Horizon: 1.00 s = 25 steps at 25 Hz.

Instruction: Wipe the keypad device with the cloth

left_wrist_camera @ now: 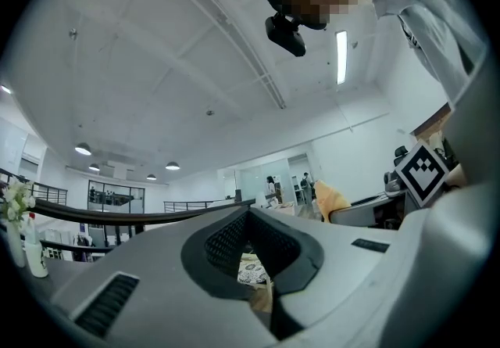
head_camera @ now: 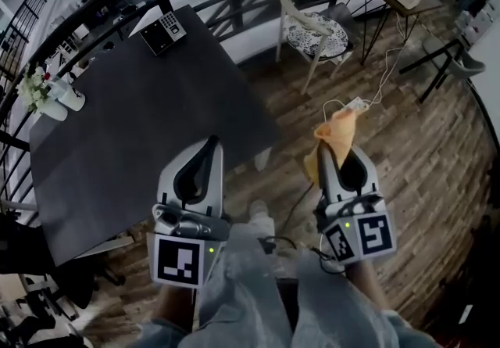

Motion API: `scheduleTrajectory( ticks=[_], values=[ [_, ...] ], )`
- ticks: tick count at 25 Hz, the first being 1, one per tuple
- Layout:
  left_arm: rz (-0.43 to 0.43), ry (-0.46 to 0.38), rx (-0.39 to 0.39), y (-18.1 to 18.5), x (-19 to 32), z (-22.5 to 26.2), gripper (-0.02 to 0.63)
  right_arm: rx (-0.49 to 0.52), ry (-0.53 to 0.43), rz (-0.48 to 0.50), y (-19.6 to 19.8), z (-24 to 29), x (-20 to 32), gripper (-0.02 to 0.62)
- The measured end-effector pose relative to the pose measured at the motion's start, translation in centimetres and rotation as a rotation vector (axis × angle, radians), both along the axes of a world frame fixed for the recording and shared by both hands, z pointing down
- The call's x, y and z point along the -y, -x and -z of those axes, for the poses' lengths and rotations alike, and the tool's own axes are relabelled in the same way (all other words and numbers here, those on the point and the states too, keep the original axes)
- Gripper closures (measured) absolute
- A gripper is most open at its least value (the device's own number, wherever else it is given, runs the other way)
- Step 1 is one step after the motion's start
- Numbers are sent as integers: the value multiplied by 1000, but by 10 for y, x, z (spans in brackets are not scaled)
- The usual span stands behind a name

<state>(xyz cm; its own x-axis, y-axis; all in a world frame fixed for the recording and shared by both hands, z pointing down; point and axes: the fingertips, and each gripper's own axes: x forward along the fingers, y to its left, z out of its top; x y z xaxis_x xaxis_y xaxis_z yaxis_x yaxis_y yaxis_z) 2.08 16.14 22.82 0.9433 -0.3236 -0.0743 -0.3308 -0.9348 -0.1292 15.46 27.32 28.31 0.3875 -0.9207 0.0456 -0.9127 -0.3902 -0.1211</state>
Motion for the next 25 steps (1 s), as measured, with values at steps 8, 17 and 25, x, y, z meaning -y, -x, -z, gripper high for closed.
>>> scheduleTrajectory(
  ticks=[8,17,25],
  values=[
    [24,3,-8,-31,53,-1,600,-7,16,28,-32,-2,54,494],
    [67,12,-12,-40,99,-5,600,-7,21,70,-45,-3,104,494],
    [138,33,-2,-22,115,-13,598,-12,48,116,-39,-4,122,493]
  ],
)
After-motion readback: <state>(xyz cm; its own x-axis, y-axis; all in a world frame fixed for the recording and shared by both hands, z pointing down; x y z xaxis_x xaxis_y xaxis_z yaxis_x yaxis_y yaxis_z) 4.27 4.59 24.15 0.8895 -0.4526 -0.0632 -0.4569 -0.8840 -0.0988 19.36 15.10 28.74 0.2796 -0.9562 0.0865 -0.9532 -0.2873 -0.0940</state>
